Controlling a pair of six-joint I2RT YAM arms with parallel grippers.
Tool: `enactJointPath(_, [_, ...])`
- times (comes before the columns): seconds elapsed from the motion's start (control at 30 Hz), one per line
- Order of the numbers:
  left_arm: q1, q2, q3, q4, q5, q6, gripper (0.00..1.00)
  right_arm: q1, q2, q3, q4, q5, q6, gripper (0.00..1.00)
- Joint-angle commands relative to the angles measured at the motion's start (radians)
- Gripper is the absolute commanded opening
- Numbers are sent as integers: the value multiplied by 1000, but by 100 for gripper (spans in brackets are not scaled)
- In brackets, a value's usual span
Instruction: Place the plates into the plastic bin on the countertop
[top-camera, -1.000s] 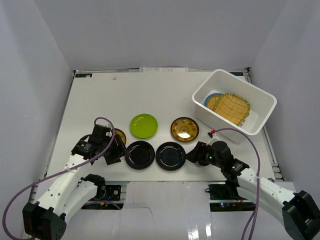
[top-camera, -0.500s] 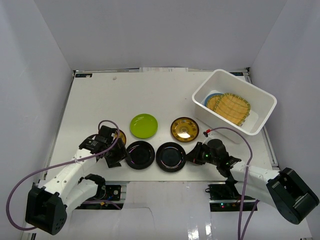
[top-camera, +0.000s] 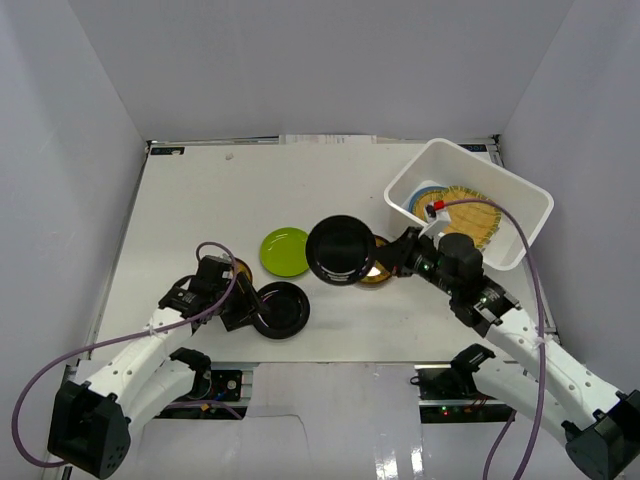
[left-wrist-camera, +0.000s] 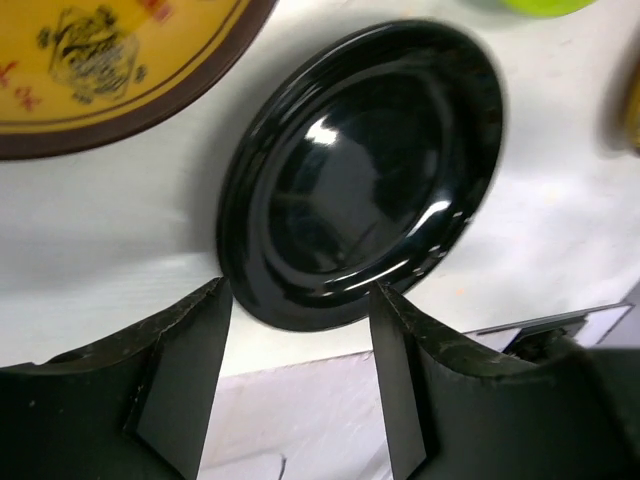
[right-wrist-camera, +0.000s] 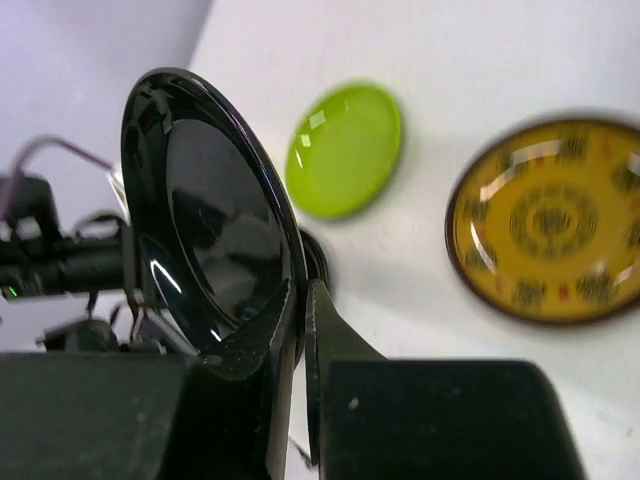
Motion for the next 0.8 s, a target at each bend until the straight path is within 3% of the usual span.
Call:
enactJointPath(0.0, [-8, -58, -29, 85, -23, -36, 67, -50, 58, 218, -20, 68, -105, 8])
enactJointPath(0.13, [-18, -59, -61, 134, -9, -46, 59, -254, 123, 382, -26, 119, -154, 8])
enactJointPath(0.37, [-41, -116, -96, 168, -22, -67, 59, -668, 226, 526, -98, 196, -220, 8])
enactJointPath(0.6, [-77, -104, -152, 194, -46, -102, 61, -872, 295, 416, -126, 219, -266, 8])
enactJointPath(0.77, [-78, -116, -153, 191, -82, -104, 58, -926, 365, 337, -98, 168, -243, 8])
